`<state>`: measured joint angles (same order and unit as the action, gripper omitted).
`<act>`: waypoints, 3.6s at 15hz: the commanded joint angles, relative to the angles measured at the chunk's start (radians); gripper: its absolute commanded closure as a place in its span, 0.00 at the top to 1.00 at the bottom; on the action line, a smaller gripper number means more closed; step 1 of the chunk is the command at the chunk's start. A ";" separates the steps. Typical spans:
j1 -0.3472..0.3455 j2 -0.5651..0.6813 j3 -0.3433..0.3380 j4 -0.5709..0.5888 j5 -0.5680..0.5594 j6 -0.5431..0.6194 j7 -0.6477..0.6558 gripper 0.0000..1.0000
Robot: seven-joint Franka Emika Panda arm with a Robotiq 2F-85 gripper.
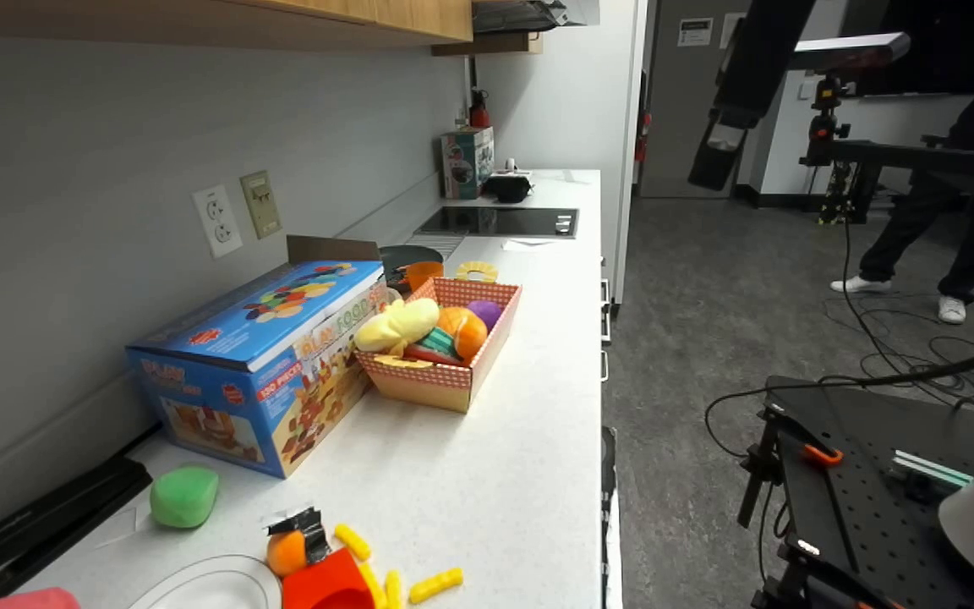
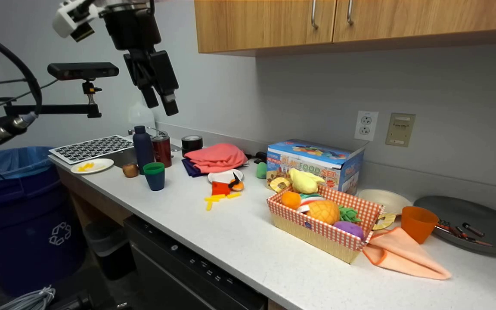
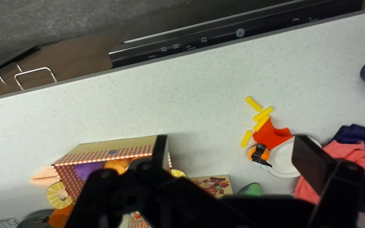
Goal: Open the left upper cabinet door
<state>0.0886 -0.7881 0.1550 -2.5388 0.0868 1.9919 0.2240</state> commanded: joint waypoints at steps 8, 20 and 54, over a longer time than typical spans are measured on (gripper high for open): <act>-0.008 0.003 0.007 0.006 -0.012 -0.015 -0.008 1.00; 0.011 0.349 0.191 0.155 -0.057 0.255 0.200 1.00; -0.019 0.277 -0.166 0.632 -0.030 -0.279 -0.182 1.00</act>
<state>0.0423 -0.6280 0.0647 -2.0606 -0.0177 1.7893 0.1892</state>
